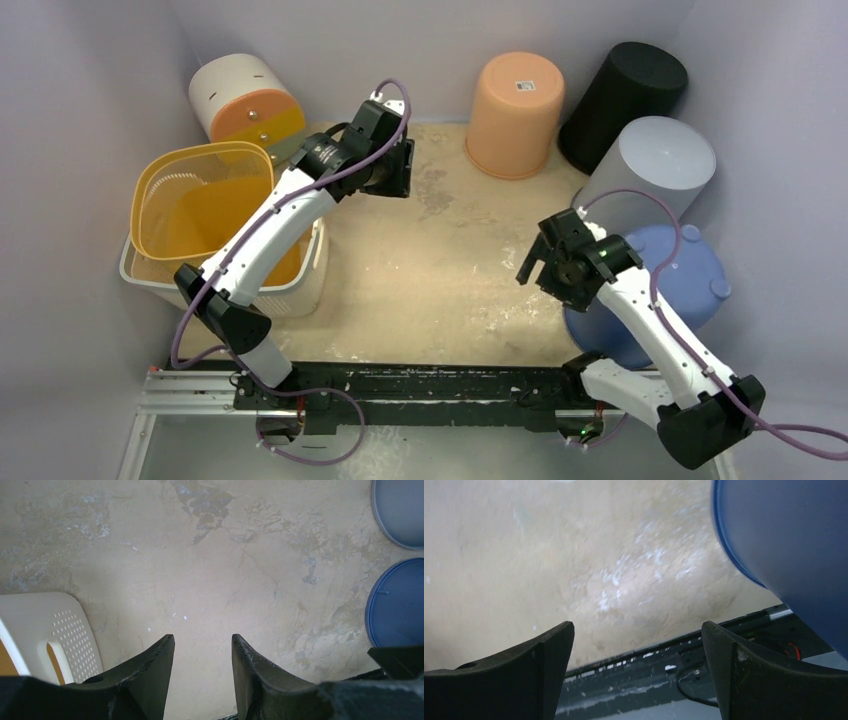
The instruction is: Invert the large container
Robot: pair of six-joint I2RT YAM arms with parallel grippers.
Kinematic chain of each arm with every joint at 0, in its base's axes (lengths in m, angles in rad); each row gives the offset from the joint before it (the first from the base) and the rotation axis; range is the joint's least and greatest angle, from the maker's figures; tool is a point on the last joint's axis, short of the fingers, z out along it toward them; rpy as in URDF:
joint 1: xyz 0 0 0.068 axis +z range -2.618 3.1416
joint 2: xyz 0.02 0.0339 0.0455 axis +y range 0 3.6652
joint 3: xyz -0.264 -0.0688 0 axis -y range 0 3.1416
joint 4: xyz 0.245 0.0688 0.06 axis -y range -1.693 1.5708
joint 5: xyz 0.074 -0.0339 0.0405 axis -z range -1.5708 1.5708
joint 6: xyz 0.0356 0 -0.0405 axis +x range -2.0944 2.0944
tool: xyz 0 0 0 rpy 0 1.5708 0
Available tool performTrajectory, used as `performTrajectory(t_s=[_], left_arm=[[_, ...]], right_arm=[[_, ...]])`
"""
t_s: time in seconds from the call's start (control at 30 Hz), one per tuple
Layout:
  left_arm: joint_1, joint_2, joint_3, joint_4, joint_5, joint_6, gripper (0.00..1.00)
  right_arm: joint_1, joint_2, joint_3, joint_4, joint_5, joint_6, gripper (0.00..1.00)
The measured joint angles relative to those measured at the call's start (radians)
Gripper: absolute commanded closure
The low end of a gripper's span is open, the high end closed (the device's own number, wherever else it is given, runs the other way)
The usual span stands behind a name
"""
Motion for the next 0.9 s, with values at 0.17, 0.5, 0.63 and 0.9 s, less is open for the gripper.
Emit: performTrajectory(t_s=[0.17, 0.5, 0.63, 0.9], left_arm=[[0.004, -0.048, -0.021, 0.017, 0.010, 0.003, 0.56], [0.005, -0.061, 0.003, 0.015, 0.003, 0.035, 0.54], [0.005, -0.062, 0.052, 0.016, -0.051, 0.035, 0.53], [0.039, -0.025, 0.153, -0.059, -0.300, 0.035, 0.54]], right_arm=[[-0.136, 0.001, 0.001, -0.012, 0.095, 0.006, 0.00], [-0.156, 0.221, 0.293, 0.064, 0.137, -0.183, 0.00], [-0.116, 0.278, 0.412, 0.161, 0.057, -0.304, 0.00], [0.068, 0.583, 0.757, 0.288, -0.058, -0.466, 0.00]])
